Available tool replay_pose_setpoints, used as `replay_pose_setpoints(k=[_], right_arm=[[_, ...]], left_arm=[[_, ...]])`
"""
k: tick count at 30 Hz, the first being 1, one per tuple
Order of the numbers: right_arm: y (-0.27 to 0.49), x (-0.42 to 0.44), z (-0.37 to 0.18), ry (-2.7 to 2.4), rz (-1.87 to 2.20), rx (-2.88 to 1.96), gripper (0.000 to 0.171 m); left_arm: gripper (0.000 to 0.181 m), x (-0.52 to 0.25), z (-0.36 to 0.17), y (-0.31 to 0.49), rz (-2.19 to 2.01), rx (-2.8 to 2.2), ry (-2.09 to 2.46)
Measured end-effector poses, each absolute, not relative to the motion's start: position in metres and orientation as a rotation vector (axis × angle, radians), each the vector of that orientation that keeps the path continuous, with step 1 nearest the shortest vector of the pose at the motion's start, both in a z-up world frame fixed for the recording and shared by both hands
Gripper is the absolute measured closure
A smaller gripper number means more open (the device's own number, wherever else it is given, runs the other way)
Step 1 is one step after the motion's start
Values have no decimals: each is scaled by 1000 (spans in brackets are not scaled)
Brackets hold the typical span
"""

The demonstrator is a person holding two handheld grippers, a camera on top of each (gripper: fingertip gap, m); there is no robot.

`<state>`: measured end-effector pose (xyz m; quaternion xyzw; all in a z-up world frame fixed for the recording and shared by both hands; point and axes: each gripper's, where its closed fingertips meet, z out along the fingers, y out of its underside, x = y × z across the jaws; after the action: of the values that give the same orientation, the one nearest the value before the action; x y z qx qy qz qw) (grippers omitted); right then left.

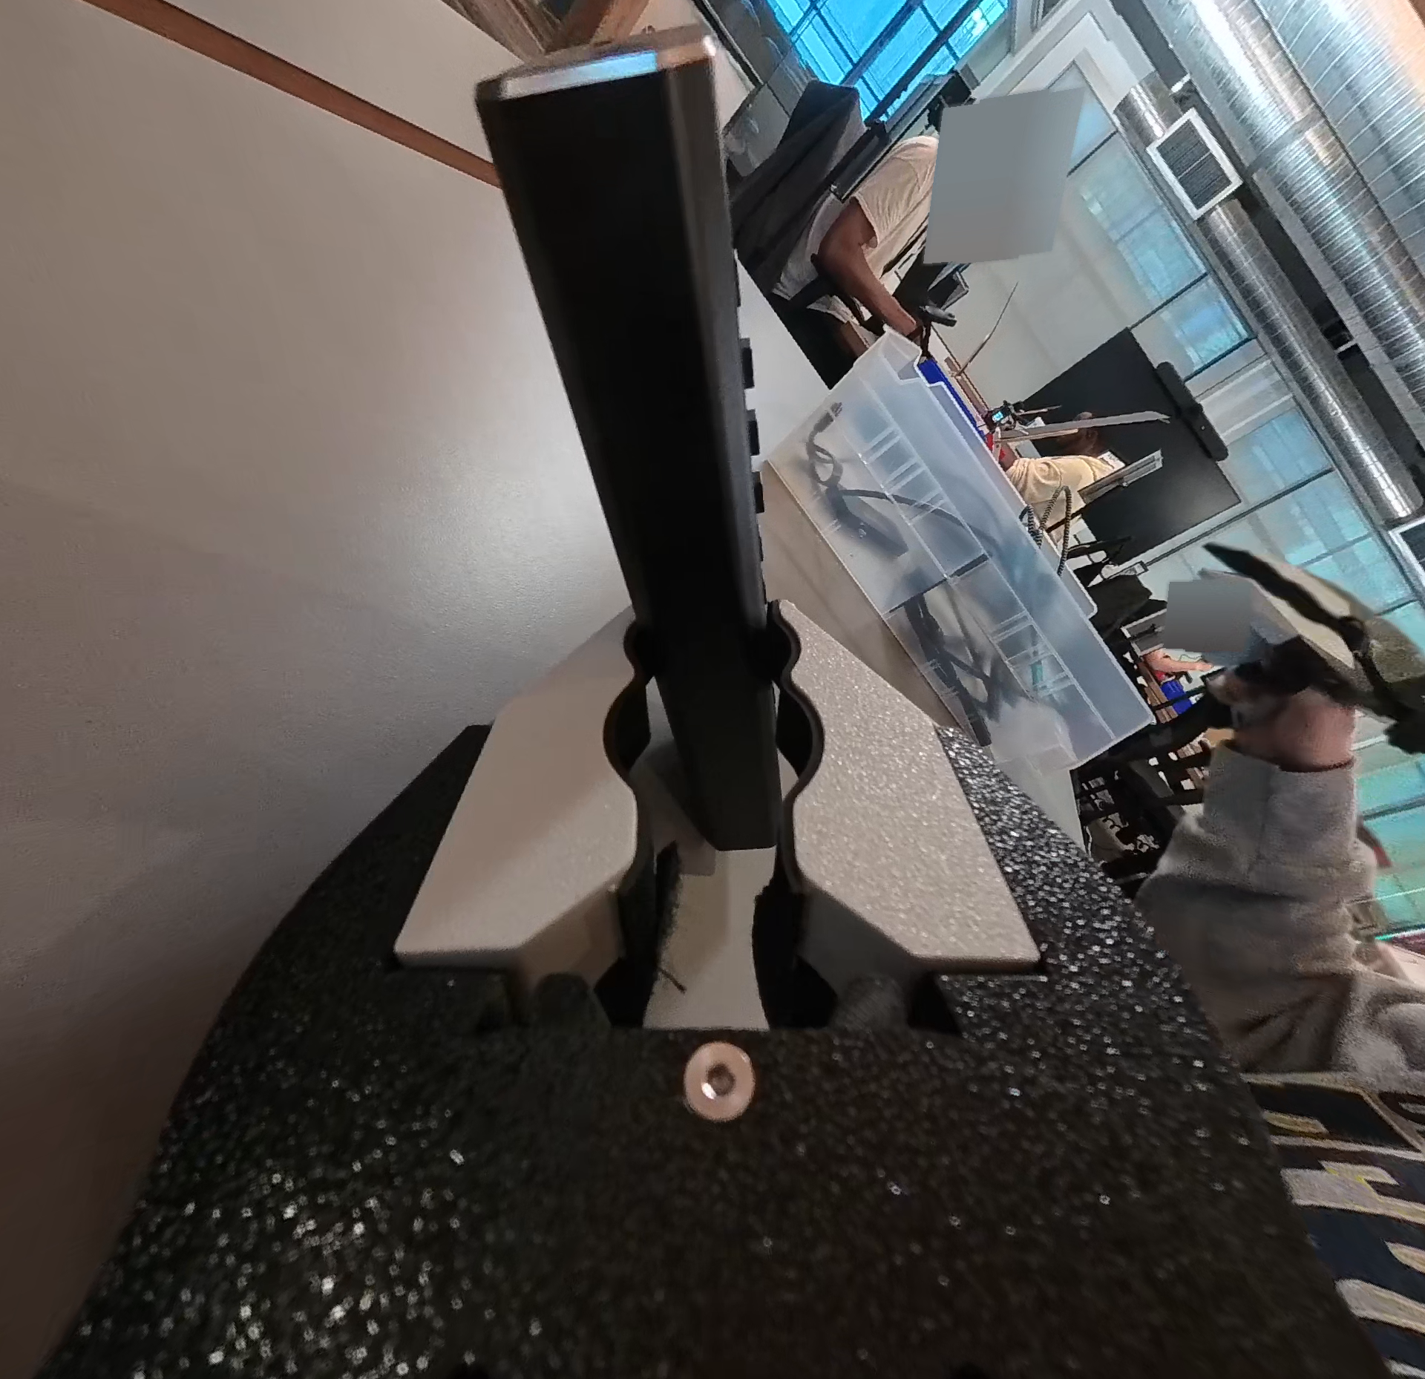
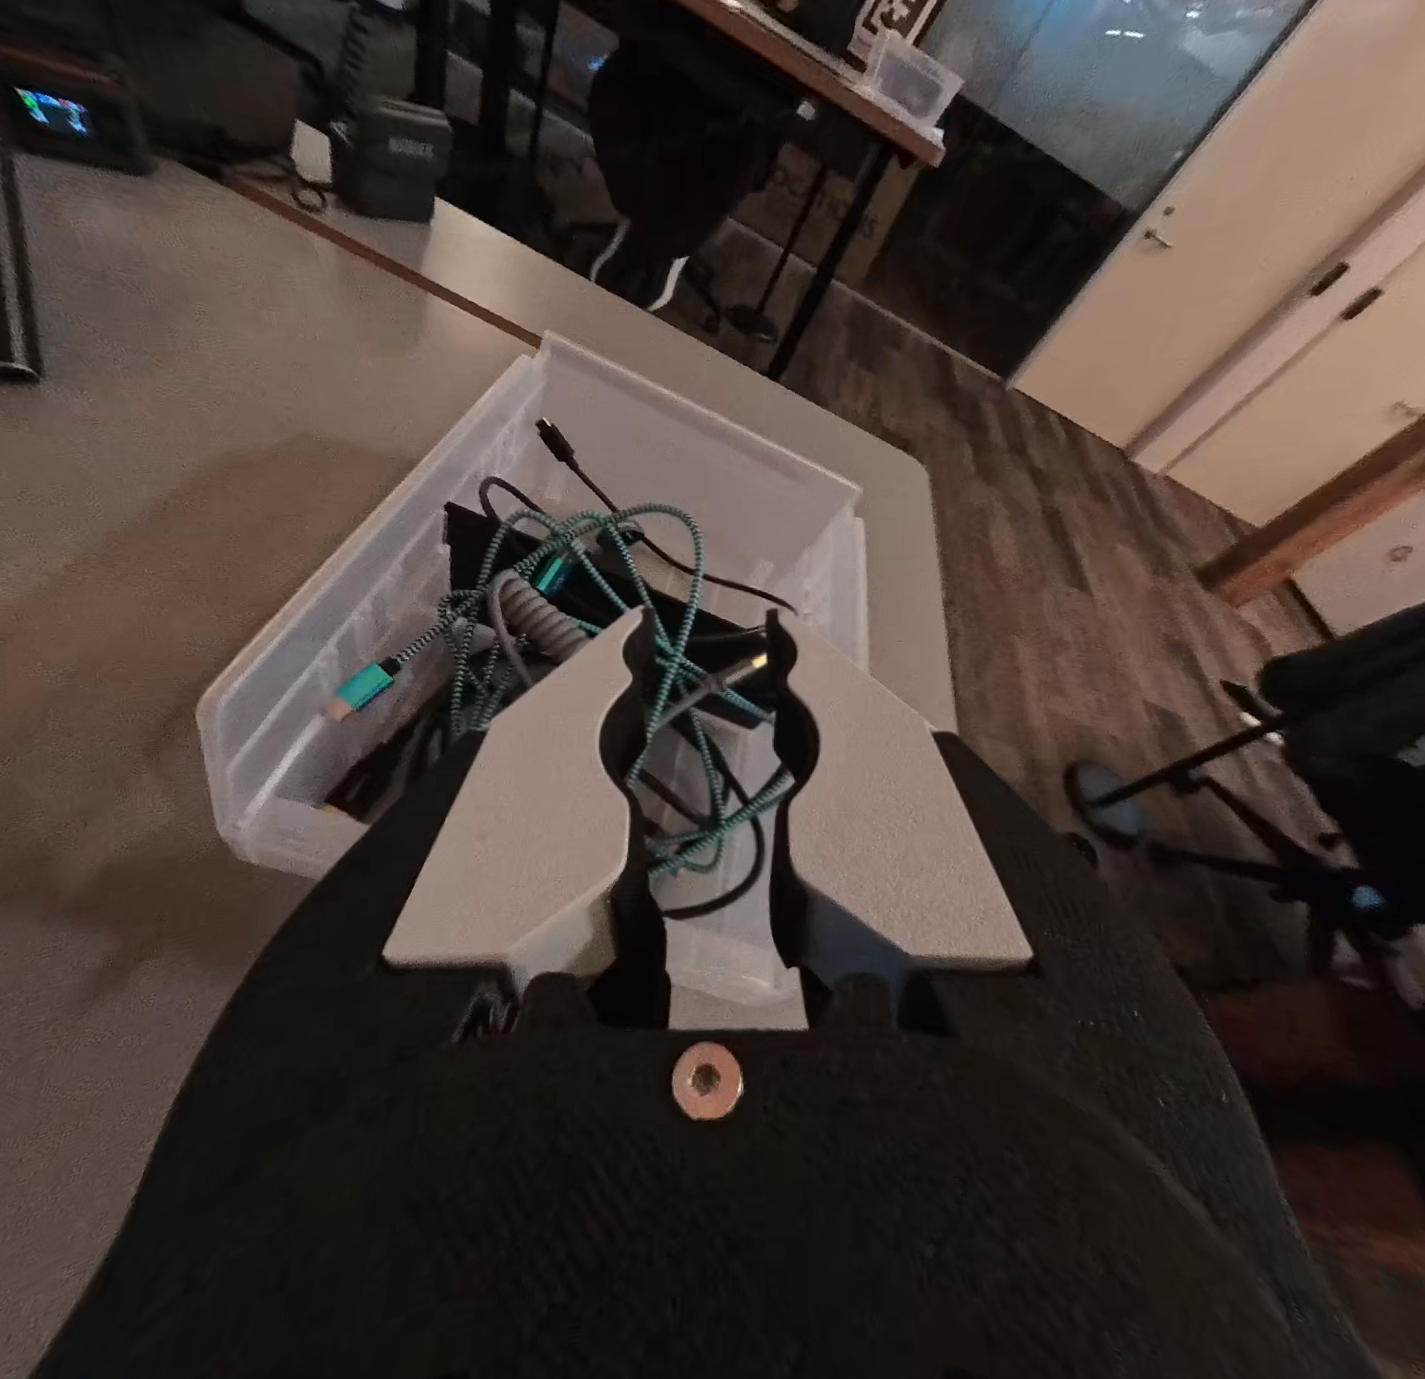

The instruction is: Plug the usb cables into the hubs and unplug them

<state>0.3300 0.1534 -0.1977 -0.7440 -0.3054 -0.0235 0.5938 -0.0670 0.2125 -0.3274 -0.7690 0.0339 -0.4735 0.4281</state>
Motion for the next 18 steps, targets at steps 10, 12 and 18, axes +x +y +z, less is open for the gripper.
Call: replay_pose_setpoints(k=[10,12,18], right_arm=[[161,287,-162,-732,10,-1596,145],[163,277,-146,-735,18,-1537,146],[145,205,-116,-788,333,-1371,147]], left_arm=[[154,-66,-328,211,-1193,-1927,84],[154,-66,-328,210,-1197,-1928,78],[156,-64,-321,203,-1208,-1879,100]])
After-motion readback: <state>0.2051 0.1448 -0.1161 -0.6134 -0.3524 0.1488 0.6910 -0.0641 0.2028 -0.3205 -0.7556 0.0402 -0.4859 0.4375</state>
